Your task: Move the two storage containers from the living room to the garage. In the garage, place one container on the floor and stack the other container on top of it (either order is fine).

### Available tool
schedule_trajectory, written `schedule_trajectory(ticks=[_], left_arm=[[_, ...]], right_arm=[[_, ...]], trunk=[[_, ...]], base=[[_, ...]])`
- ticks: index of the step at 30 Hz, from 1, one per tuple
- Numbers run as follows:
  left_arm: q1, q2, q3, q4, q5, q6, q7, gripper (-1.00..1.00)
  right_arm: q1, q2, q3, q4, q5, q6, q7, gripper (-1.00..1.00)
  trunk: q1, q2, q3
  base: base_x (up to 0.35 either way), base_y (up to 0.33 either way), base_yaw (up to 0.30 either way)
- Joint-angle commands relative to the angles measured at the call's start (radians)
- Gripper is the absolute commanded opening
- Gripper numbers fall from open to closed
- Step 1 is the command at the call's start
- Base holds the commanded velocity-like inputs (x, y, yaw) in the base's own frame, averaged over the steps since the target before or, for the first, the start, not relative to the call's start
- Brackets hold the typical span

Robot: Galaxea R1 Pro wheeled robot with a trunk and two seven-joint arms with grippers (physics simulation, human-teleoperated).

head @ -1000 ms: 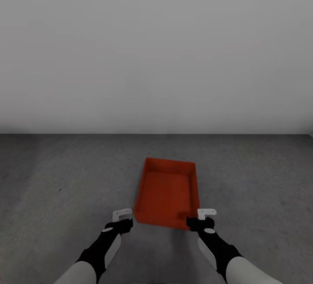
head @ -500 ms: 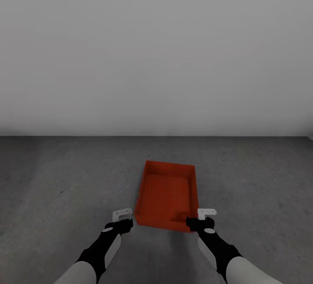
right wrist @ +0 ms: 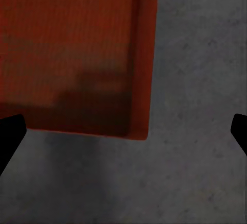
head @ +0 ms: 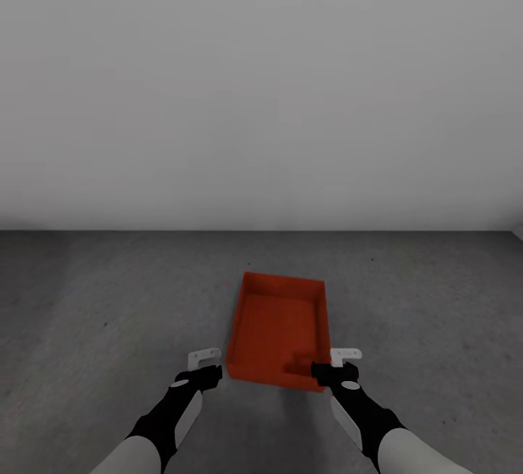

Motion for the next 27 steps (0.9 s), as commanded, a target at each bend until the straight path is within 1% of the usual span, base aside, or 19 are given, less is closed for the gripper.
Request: schedule_trajectory(ticks=[1, 27], left_arm=[[0.0, -0.001, 0.002, -0.002, 0.009, 0.005, 0.003, 1.0], [0.0, 0.0, 0.005, -0.001, 0.009, 0.005, 0.003, 1.0]], right_arm=[[-0.001, 0.0, 0.009, -0.001, -0.01, 0.001, -0.007, 1.0], [-0.001, -0.004, 0.007, -0.001, -0.01, -0.001, -0.009, 1.0]], trunk=[[-0.004, 0.007, 0.003], [-0.104, 0.189, 0.084]], base=[[0.0, 0.0, 0.0], [0.0, 0.0, 0.0]])
